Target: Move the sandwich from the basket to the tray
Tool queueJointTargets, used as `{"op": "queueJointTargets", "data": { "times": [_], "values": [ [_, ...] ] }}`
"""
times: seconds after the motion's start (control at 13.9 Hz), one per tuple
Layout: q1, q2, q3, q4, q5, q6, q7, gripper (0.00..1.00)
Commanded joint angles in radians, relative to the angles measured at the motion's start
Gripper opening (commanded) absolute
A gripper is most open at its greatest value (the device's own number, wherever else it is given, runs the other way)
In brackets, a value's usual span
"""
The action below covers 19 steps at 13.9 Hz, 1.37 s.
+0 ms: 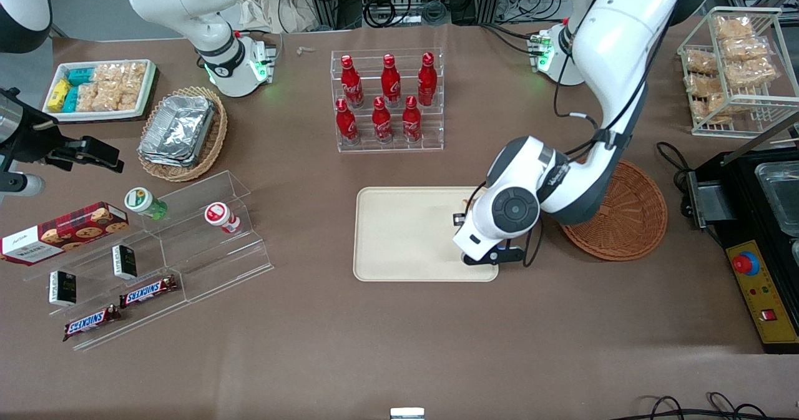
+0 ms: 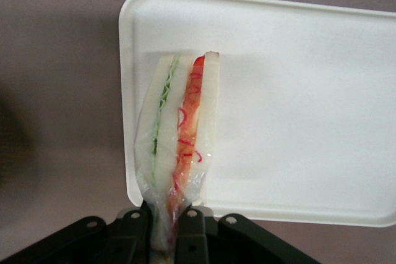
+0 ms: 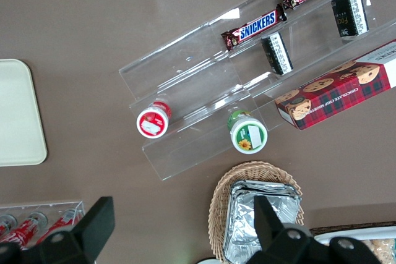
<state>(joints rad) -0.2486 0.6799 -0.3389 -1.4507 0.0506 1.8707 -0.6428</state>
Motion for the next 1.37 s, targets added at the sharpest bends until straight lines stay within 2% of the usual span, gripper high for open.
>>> {"op": "queueJointTargets", "data": {
  "times": [0.0,0.14,0.22,0.29,0.36,0.43,0.65,1.01,1.29],
  "values": [
    [-0.003,0.039,0.000,0.027,0.018,0.011,-0.021,0.00],
    [-0.003,0.055,0.000,0.021,0.026,0.022,-0.021,0.00],
    [-0.001,0.061,0.000,0.019,0.046,0.024,-0.024,0.07],
    [-0.001,0.064,0.000,0.019,0.054,0.024,-0.025,0.20],
    [0.002,0.064,0.000,0.019,0.055,0.021,-0.014,0.62],
    [0.005,0.063,0.000,0.019,0.055,0.019,-0.012,1.00],
    [0.012,0.044,0.000,0.018,0.055,0.001,-0.020,1.00],
    [0.089,-0.188,0.001,0.019,0.057,-0.152,-0.009,1.00],
    [0.167,-0.356,0.000,0.024,0.147,-0.261,0.049,1.00]
  ]
}}
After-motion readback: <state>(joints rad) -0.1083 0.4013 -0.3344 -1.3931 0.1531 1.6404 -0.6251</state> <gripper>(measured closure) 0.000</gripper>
